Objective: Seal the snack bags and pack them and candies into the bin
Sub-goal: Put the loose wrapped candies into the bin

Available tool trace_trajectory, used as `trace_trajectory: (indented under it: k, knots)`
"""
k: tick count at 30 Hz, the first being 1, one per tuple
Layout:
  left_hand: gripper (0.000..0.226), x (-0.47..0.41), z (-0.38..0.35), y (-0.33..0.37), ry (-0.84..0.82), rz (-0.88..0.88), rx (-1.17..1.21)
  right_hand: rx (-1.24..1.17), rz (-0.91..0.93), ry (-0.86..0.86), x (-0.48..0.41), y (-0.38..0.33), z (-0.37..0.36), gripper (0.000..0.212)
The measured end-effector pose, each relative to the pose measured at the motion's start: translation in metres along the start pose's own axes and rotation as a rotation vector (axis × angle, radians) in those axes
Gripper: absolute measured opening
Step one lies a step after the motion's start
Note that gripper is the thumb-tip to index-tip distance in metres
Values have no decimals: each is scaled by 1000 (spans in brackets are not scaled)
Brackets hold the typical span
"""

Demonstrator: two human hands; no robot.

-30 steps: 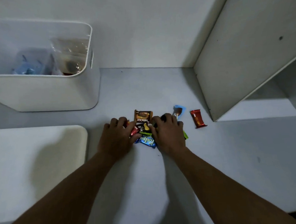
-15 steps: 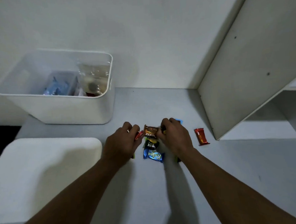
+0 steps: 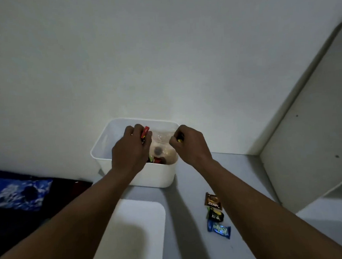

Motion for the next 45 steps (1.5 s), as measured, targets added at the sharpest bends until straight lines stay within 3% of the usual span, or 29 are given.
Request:
trace_trajectory:
  k: [6, 13, 15, 19, 21, 25, 31, 34, 40, 45]
  knots:
    - [33, -40, 15, -56, 16, 79, 19, -39, -13, -90, -36, -42, -59, 10]
    - [36, -58, -2, -109, -31, 134, 51, 102, 53, -260, -45, -44, -125, 23]
    - [36, -60, -12, -113, -49, 124, 66, 145, 23, -239, -43, -37, -125, 26]
    - [36, -72, -32, -107, -100, 97, 126, 336, -10, -28, -47, -15, -105, 37]
    - [36, -73, -46, -99, -135, 74, 142, 428, -68, -83, -45, 4, -108, 48]
    - [36, -68, -78, -81, -248, 16, 193, 289, -214, -335, -30, 33, -124, 66]
    - [55, -52, -118, -74, -513, -43, 78, 167, -235, -342, -25, 37, -126, 68]
    - [61, -53, -109, -76, -473, -41, 9, 162, -225, -344, -26, 41, -126, 67]
    - [42, -42, -82, -65, -359, -107, 16, 142, -189, -348, -21, 44, -115, 67]
    - [20, 7, -75, -4, -217, -373, 60, 175, -208, -288, 2, 82, -77, 63]
Point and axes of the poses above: each hand's wrist, its own x-axis away from the middle knuckle, its own z-axis out of the back of the hand, y = z × x, the point moved 8 cm from there along -x, towards the middle knuckle, and after that the axes turned 8 degrees about x, right-handed, at the moved point
